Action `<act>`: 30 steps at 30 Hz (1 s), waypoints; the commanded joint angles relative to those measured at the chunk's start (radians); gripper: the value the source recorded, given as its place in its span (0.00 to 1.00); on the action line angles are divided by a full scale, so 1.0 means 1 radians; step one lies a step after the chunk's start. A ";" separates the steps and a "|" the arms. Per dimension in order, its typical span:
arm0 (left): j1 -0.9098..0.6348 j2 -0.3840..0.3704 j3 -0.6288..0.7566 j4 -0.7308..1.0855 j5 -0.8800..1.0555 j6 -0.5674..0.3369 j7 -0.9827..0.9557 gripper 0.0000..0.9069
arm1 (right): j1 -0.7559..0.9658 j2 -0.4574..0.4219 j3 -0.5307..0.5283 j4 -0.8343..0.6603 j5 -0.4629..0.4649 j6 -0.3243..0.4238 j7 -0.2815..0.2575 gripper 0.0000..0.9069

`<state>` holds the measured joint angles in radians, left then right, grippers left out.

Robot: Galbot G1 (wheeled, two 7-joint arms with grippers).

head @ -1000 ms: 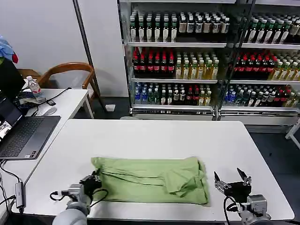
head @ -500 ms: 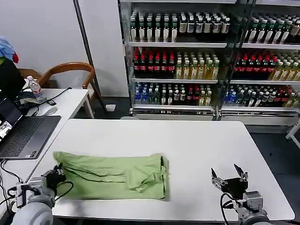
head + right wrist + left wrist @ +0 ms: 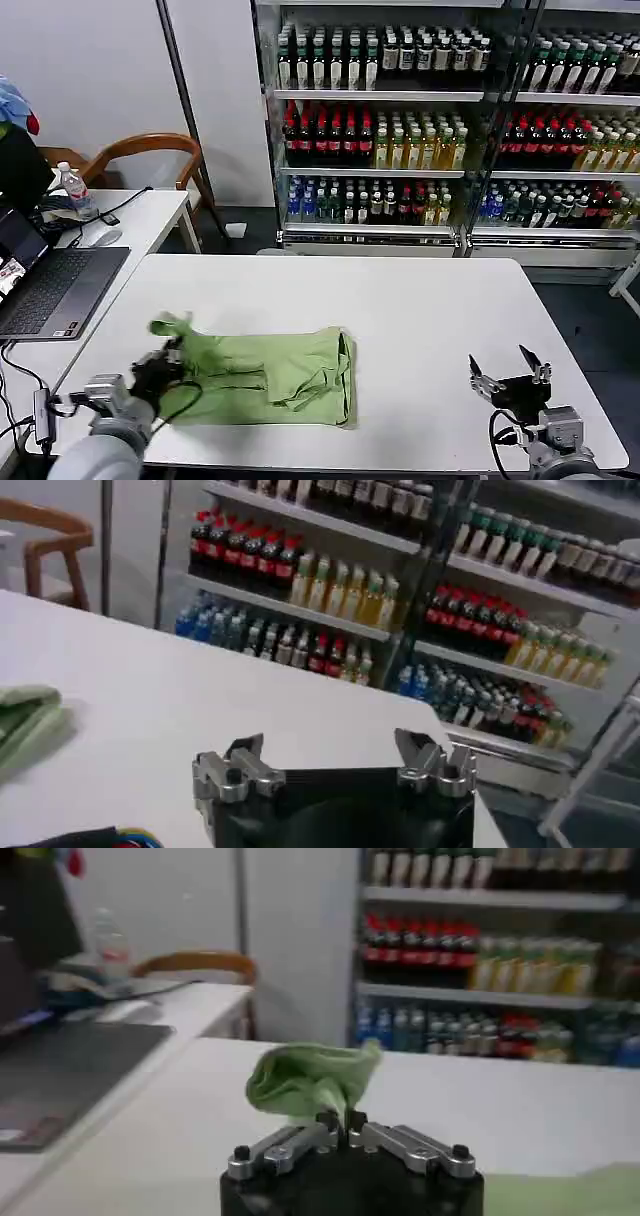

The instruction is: Fold and organize the clothes.

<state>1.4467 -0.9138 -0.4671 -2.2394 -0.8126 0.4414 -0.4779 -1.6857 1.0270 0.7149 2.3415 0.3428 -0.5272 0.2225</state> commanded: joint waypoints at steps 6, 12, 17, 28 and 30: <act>-0.196 -0.106 0.405 0.024 0.044 -0.093 0.149 0.04 | -0.085 0.002 0.119 0.023 0.003 0.001 0.001 1.00; -0.231 -0.136 0.487 0.097 0.059 -0.088 0.152 0.04 | -0.081 0.005 0.112 0.020 0.001 0.001 0.001 1.00; -0.273 -0.178 0.491 0.130 0.031 -0.081 0.147 0.04 | -0.078 0.005 0.108 0.016 -0.001 0.001 0.001 1.00; -0.331 -0.217 0.524 0.209 0.030 -0.059 0.146 0.04 | -0.089 0.008 0.104 0.012 -0.005 0.006 0.001 1.00; -0.338 -0.218 0.527 0.230 0.057 -0.055 0.139 1.00 | -0.090 0.008 0.104 0.014 -0.005 0.006 0.001 1.00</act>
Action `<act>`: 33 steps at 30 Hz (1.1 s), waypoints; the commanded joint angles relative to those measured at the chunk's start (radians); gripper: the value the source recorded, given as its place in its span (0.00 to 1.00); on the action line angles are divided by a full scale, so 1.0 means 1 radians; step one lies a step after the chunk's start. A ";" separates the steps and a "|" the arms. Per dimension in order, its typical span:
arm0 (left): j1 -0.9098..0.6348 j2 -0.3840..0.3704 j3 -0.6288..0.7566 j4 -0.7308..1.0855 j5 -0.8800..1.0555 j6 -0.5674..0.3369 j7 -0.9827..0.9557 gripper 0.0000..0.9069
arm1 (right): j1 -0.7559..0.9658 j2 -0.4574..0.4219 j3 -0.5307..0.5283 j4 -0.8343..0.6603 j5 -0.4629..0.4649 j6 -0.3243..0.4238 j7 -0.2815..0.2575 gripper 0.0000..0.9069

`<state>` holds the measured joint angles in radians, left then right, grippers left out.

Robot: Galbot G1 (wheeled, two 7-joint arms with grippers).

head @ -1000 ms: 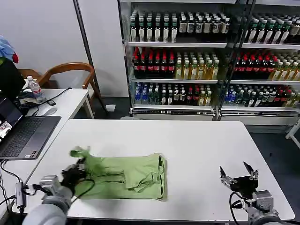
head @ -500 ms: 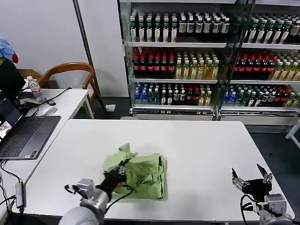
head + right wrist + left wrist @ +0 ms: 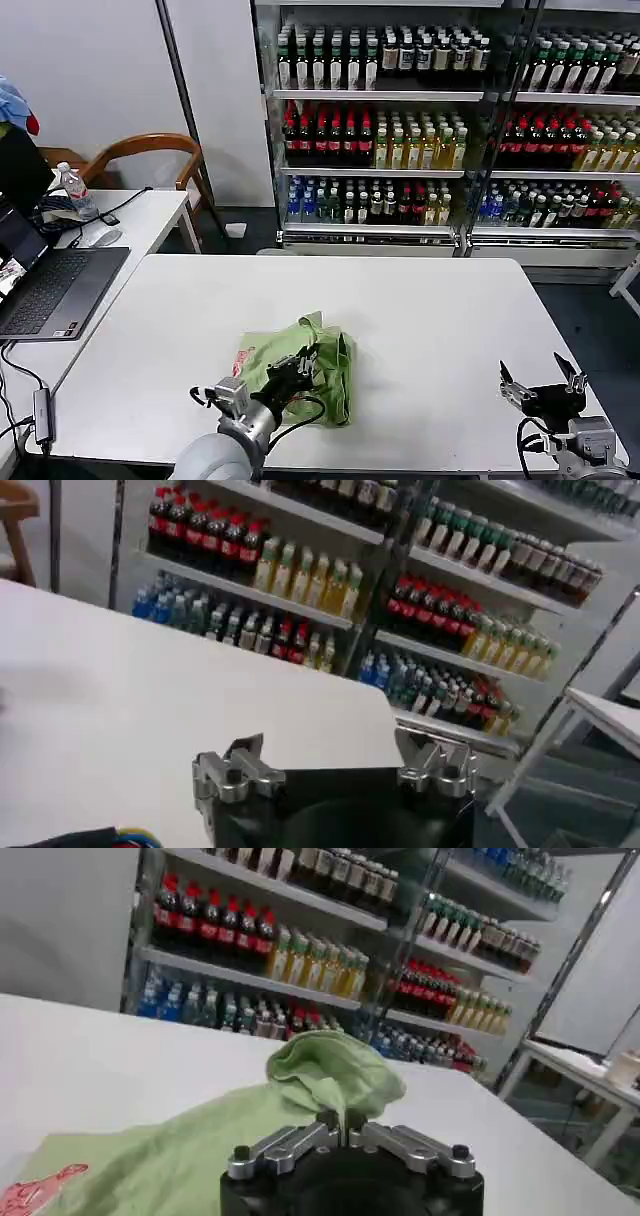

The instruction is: Fold and organize the clothes.

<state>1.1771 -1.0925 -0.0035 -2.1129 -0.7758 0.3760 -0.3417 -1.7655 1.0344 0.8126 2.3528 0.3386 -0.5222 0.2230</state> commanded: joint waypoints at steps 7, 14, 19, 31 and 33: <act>-0.068 -0.054 0.088 0.121 0.069 -0.108 0.082 1.00 | 0.004 0.003 -0.005 0.007 -0.001 0.001 0.000 1.00; -0.054 -0.052 0.013 -0.012 0.088 -0.217 0.144 1.00 | 0.023 0.006 -0.022 0.015 -0.001 0.001 -0.002 1.00; 0.071 0.074 -0.168 -0.073 0.122 -0.238 0.135 1.00 | 0.060 0.000 -0.053 0.003 0.001 0.004 -0.003 1.00; 0.295 0.096 -0.285 0.044 0.171 0.045 -0.100 1.00 | 0.134 -0.006 -0.111 -0.016 0.000 0.004 -0.003 1.00; 0.288 0.081 -0.262 0.053 0.181 0.042 -0.092 1.00 | 0.132 -0.004 -0.113 -0.015 -0.003 0.004 -0.004 1.00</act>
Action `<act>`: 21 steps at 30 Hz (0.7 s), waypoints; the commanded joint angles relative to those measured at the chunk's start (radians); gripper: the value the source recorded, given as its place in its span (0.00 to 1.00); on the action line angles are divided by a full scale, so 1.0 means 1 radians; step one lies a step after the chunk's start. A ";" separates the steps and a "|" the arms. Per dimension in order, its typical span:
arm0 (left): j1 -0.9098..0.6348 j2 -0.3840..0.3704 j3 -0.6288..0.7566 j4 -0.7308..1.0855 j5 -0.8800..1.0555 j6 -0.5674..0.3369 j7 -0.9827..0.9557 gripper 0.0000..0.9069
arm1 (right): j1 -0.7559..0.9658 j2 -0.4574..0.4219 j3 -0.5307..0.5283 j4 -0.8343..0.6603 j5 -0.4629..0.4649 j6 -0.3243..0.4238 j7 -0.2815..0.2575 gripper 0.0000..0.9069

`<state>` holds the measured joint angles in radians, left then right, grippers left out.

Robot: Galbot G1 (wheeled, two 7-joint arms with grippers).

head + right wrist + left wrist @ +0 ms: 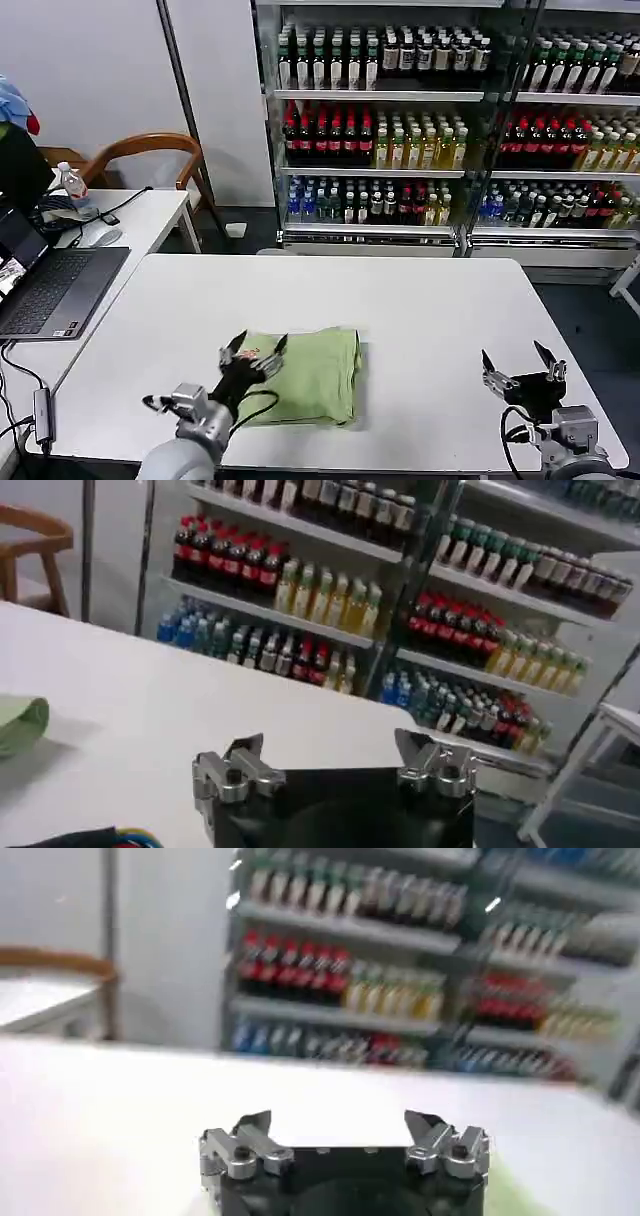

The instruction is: Fold and organize the clothes.

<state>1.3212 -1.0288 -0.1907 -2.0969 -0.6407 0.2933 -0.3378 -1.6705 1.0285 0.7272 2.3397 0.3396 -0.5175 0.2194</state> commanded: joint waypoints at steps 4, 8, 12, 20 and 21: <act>0.113 0.005 -0.060 0.095 0.101 0.102 -0.075 1.00 | 0.029 0.004 -0.022 0.003 -0.007 0.000 0.000 1.00; 0.087 -0.004 -0.062 0.099 0.049 0.106 -0.076 1.00 | 0.020 0.006 -0.018 0.010 -0.010 0.000 0.000 1.00; 0.074 -0.006 -0.041 0.112 0.027 0.096 -0.054 1.00 | 0.015 0.007 -0.012 0.012 -0.011 0.000 -0.001 1.00; 0.031 -0.020 0.014 0.168 0.023 0.069 -0.047 0.04 | 0.022 0.009 -0.017 0.014 -0.014 -0.003 -0.001 1.00; 0.028 -0.021 0.018 0.170 0.022 0.068 -0.049 0.04 | 0.022 0.009 -0.017 0.013 -0.014 -0.003 -0.001 1.00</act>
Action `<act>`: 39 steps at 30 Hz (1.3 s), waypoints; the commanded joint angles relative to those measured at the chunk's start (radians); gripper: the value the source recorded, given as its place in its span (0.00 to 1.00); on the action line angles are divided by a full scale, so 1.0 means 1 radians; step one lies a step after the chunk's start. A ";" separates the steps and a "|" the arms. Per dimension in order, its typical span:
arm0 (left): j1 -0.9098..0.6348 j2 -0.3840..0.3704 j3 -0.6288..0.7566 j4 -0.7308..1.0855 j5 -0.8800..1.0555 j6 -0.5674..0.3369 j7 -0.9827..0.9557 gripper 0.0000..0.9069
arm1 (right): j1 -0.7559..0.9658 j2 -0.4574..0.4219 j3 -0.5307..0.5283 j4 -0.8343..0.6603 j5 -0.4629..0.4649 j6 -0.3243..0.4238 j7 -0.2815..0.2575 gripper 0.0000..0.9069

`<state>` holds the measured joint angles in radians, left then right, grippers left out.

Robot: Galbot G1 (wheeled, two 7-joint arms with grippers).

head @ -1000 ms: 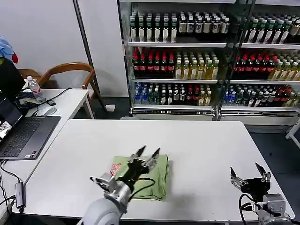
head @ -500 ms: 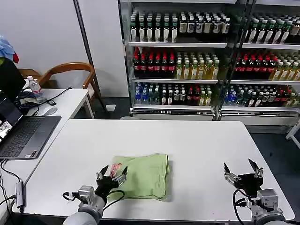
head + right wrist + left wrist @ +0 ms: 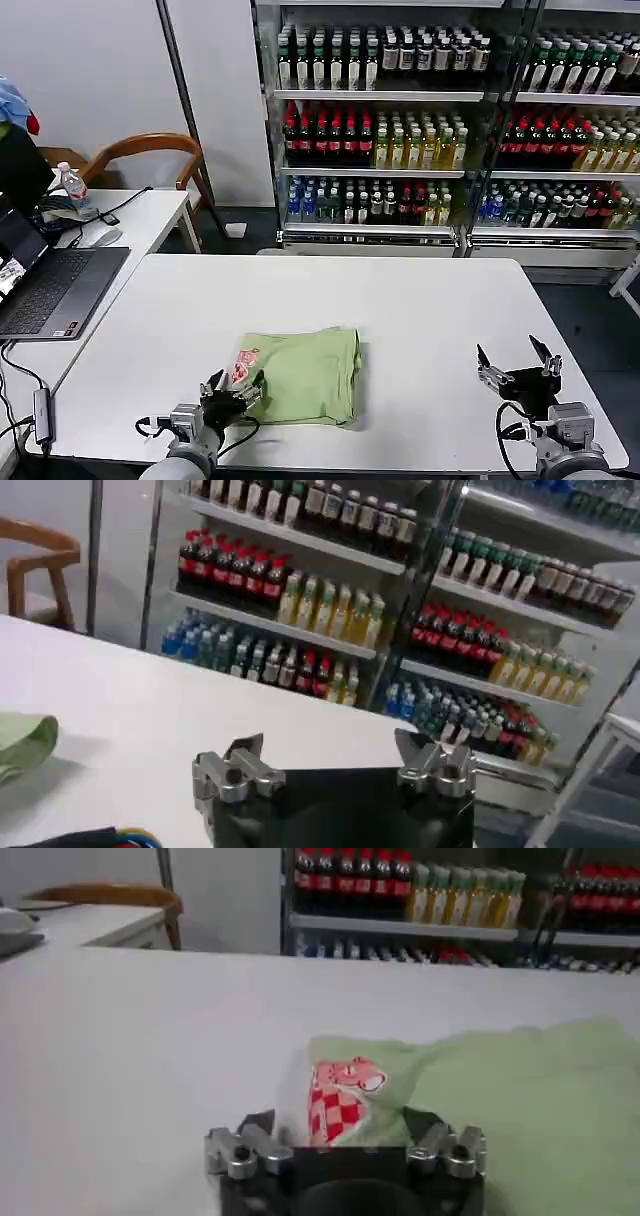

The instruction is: Fold and organize the clothes.

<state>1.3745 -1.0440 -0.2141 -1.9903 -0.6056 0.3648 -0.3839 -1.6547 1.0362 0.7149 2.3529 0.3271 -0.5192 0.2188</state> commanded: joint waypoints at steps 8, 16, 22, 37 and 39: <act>-0.004 -0.018 0.050 0.068 -0.004 -0.023 0.000 0.04 | -0.001 0.006 -0.014 0.015 0.007 -0.006 -0.001 1.00; -0.010 -0.022 0.040 0.052 0.014 -0.030 0.025 0.04 | 0.002 0.003 -0.012 -0.001 0.006 -0.003 -0.001 1.00; -0.007 0.020 -0.049 -0.013 -0.015 0.013 0.040 0.04 | 0.003 -0.005 -0.008 0.000 0.006 -0.001 -0.002 1.00; 0.237 0.311 -0.788 -0.118 -0.422 0.213 0.045 0.04 | 0.088 -0.028 -0.087 -0.038 0.008 0.005 -0.003 1.00; 0.310 0.348 -0.884 -0.132 -0.450 0.213 0.053 0.04 | 0.110 -0.031 -0.107 -0.044 0.009 0.006 -0.003 1.00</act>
<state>1.4686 -0.8914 -0.5862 -2.0631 -0.7969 0.5016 -0.3452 -1.6063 1.0127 0.6616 2.3249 0.3342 -0.5145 0.2153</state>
